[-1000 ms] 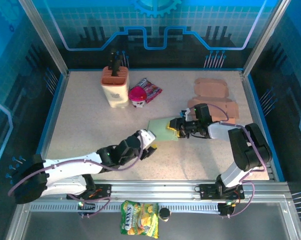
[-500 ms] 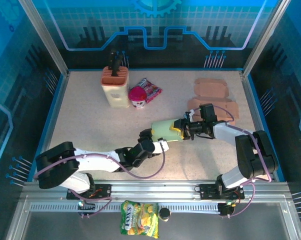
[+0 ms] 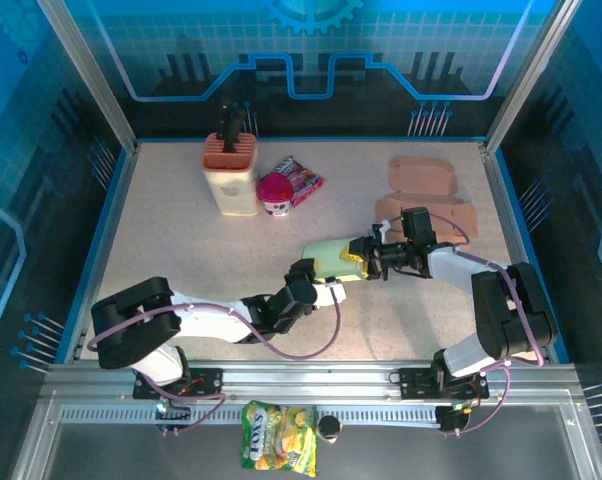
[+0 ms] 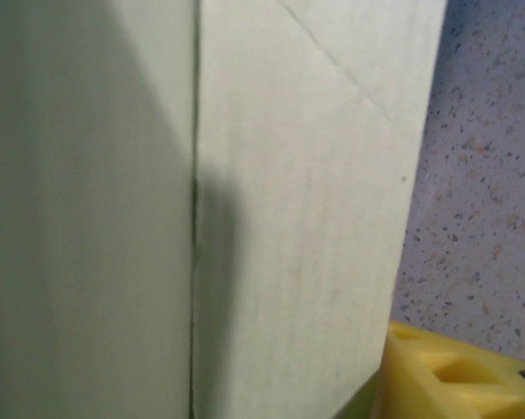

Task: Fold the paper box

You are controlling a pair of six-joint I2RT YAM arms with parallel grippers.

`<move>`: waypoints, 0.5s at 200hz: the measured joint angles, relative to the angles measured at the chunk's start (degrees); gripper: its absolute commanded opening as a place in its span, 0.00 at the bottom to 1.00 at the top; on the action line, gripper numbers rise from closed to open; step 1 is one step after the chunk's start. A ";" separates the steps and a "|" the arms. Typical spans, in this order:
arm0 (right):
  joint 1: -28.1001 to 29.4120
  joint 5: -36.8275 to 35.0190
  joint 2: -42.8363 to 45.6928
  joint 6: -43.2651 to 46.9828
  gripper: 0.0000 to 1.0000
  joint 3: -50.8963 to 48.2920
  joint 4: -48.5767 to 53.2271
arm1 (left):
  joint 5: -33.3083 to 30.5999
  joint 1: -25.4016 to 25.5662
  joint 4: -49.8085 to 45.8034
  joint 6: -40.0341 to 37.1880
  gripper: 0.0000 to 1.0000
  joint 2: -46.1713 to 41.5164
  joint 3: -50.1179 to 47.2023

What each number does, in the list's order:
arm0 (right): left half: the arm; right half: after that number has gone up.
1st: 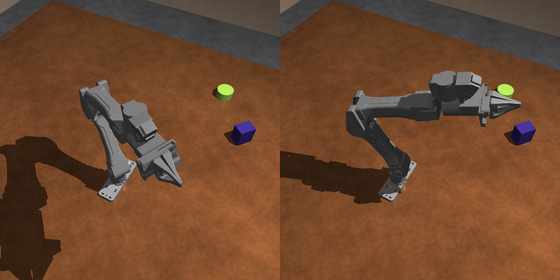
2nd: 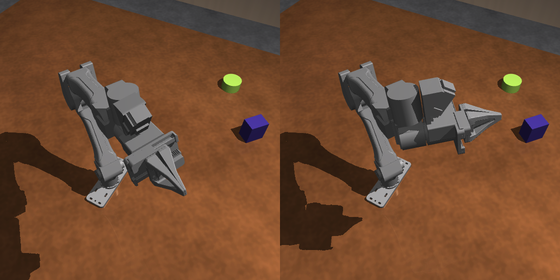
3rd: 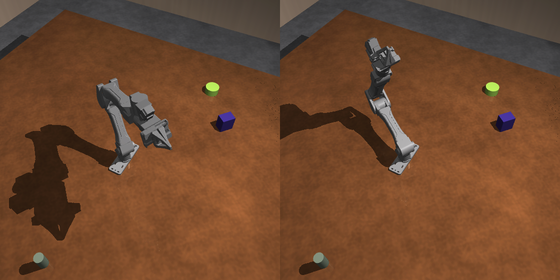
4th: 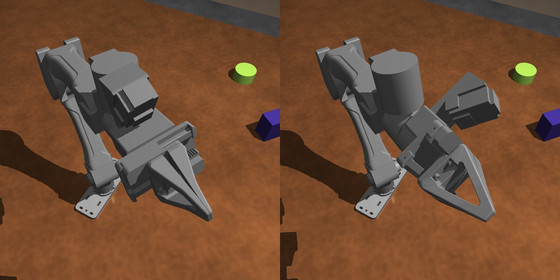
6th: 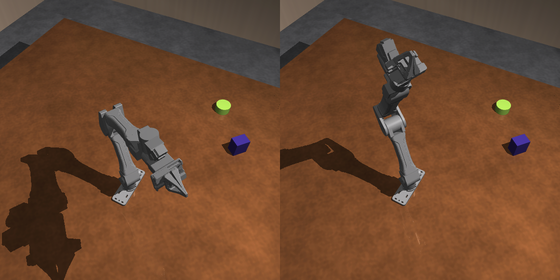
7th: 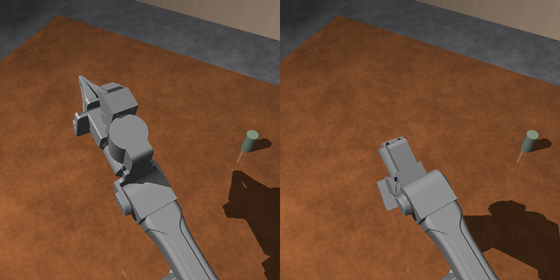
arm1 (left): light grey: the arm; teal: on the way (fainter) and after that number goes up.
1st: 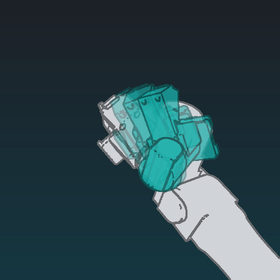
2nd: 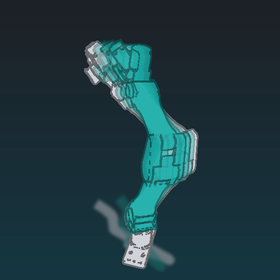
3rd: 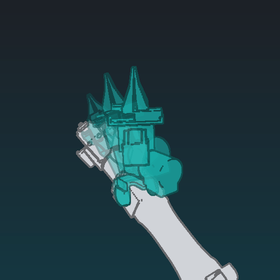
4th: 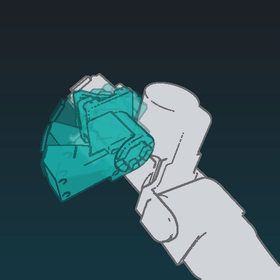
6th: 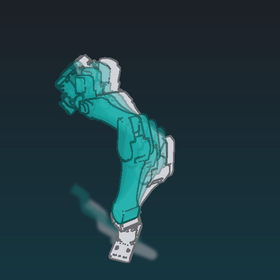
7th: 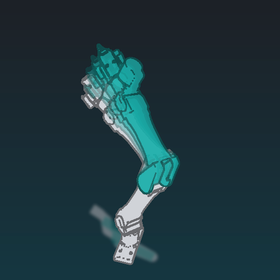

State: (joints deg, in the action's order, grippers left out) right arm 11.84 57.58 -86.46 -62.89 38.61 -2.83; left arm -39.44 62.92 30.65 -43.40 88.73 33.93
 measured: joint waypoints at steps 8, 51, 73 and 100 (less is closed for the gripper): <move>-0.09 0.50 0.00 -0.44 0.44 0.00 -0.17 | 0.26 0.00 -0.70 -0.09 0.44 -0.72 0.00; -0.31 2.84 0.00 -1.73 0.60 0.00 -0.22 | 2.95 0.00 -6.16 1.14 0.41 -4.33 0.37; -1.38 2.91 1.03 -1.81 0.73 -0.11 -0.15 | 4.72 0.00 -10.78 2.89 0.41 -6.08 1.70; -5.60 2.82 5.77 -1.11 0.81 -1.36 0.94 | 7.58 0.00 -19.71 6.27 0.40 -8.44 5.51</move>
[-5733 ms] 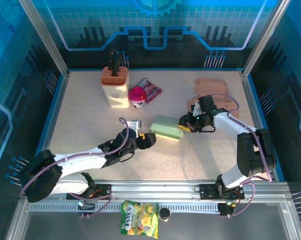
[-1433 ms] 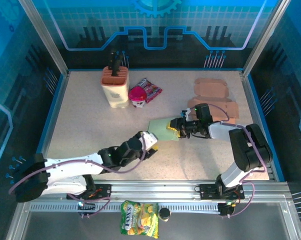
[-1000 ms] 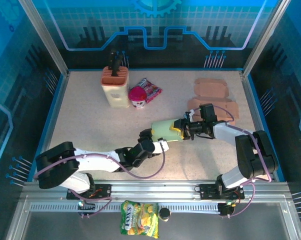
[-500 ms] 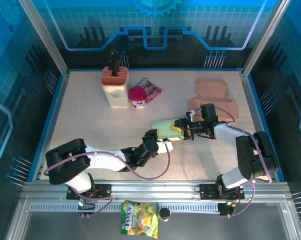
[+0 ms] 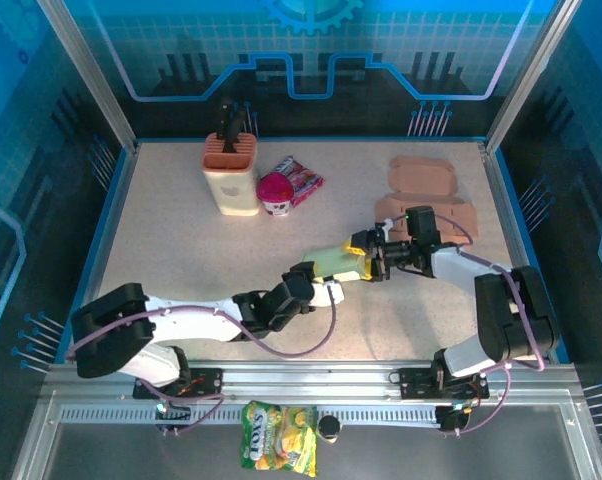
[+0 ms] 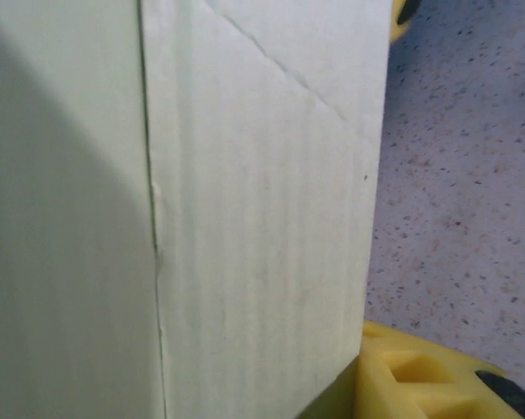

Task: Fold the paper box

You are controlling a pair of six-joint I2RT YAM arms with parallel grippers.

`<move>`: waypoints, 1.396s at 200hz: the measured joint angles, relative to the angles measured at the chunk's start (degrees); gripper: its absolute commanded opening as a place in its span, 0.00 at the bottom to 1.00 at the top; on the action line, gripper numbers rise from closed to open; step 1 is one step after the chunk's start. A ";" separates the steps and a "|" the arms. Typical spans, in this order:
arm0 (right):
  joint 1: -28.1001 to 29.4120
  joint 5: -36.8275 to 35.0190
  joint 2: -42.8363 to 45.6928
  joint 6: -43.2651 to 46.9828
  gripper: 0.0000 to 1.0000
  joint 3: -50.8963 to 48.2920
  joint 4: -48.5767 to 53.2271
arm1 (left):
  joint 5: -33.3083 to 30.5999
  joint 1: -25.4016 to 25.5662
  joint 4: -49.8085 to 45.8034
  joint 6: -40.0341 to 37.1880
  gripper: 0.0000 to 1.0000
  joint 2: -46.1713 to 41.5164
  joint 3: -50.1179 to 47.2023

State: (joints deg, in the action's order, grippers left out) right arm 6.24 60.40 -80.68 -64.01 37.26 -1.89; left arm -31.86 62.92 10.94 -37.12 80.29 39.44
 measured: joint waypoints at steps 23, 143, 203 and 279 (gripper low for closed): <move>-4.59 -1.16 6.05 4.35 0.82 -0.11 6.19 | 3.98 -0.28 -10.43 4.37 0.40 -1.95 5.77; 10.84 -36.26 41.09 10.03 0.75 -8.61 25.18 | 27.30 -8.04 -52.17 17.99 0.43 6.29 25.03; 34.62 -58.95 45.27 -8.24 0.73 -15.13 19.21 | 31.58 -12.22 -55.06 17.49 0.47 13.22 28.59; 39.87 -65.11 30.42 -20.35 0.73 -16.76 1.29 | 31.78 -13.51 -55.49 17.16 0.55 14.53 29.64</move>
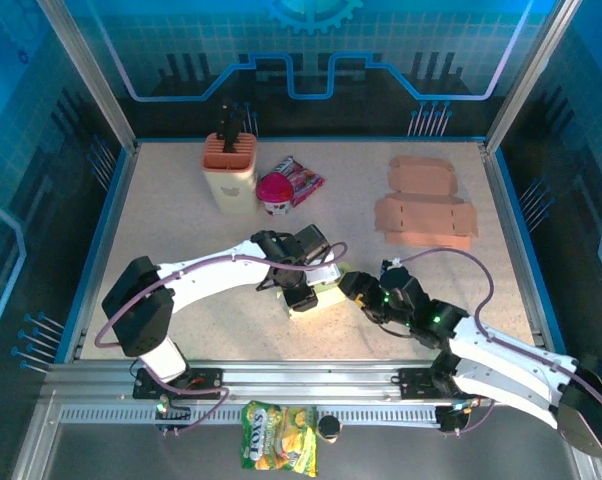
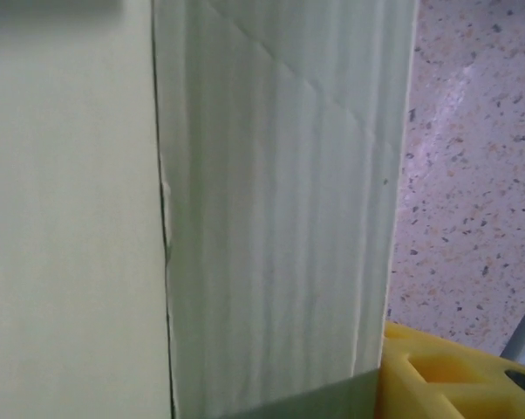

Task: Fold the paper box

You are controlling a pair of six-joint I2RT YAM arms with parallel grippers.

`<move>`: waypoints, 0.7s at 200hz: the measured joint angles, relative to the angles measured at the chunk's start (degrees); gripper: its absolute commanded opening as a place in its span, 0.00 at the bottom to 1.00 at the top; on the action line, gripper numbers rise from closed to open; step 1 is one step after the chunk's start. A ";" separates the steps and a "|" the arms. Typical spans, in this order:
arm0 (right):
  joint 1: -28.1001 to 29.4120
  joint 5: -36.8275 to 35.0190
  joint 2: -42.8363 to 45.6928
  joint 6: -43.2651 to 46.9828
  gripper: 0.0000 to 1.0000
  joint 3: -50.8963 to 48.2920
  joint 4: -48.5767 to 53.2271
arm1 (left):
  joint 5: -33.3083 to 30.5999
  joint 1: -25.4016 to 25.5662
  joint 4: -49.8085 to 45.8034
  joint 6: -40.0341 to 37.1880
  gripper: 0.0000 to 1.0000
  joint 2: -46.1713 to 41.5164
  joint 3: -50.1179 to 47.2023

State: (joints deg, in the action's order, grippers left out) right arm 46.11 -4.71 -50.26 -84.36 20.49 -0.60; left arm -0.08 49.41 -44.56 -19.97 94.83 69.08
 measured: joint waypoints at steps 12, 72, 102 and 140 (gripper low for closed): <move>0.02 -0.31 -0.92 -0.98 0.73 0.00 -1.05 | -0.26 -0.24 0.07 0.07 0.56 0.00 0.00; 0.39 -2.21 -7.56 -3.45 0.58 0.00 -4.68 | -0.50 0.09 1.53 -0.04 0.60 -0.39 -0.02; 0.90 -2.84 -7.85 -4.17 0.52 0.02 -6.10 | -0.46 0.26 2.89 -0.04 0.59 -1.38 -0.68; 1.38 -3.93 -5.05 -3.08 0.55 0.28 -2.43 | -0.50 0.26 3.63 -0.15 0.51 -2.14 -1.31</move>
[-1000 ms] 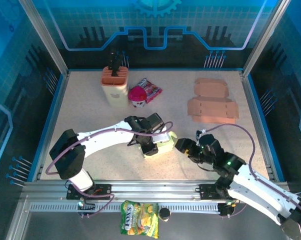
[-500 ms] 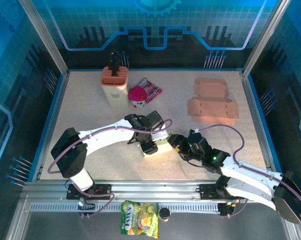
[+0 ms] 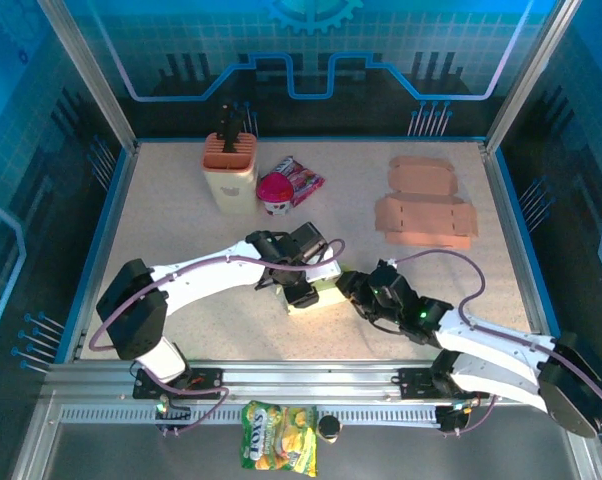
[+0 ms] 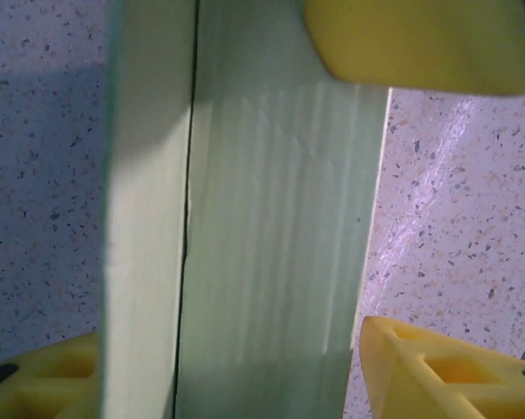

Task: Fold the paper box

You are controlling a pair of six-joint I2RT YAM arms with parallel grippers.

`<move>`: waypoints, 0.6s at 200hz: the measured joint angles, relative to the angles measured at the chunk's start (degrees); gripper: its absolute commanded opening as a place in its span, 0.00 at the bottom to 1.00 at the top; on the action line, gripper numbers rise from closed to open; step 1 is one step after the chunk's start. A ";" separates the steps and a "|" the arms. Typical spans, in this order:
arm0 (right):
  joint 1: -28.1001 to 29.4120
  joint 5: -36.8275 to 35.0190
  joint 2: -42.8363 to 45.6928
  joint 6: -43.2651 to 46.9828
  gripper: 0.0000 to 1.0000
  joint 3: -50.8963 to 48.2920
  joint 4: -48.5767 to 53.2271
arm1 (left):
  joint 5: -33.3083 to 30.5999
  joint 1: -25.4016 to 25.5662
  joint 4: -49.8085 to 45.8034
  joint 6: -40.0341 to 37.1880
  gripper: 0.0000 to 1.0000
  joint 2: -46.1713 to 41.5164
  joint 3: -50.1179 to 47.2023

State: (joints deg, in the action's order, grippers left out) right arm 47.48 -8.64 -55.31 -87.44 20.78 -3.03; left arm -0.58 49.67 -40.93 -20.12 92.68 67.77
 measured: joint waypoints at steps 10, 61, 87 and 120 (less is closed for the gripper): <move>0.09 -0.31 1.92 1.20 0.56 0.33 2.32 | 0.02 0.00 0.31 -0.35 0.50 -0.37 -0.44; -4.66 1.05 15.08 19.39 0.57 5.33 12.81 | 0.02 0.00 0.63 -1.46 0.49 -1.49 -1.33; -15.45 9.16 14.08 32.65 0.54 9.55 17.09 | 0.02 0.00 0.81 -2.32 0.49 -1.79 -1.57; -21.84 19.30 5.57 47.34 0.52 15.41 21.53 | 0.00 0.00 0.98 -2.51 0.49 -1.86 -1.62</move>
State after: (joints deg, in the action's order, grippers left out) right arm 25.65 10.66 -49.74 -40.10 36.18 18.50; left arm -0.58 49.67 -39.94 -22.63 90.83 66.15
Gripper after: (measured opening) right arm 0.527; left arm 0.491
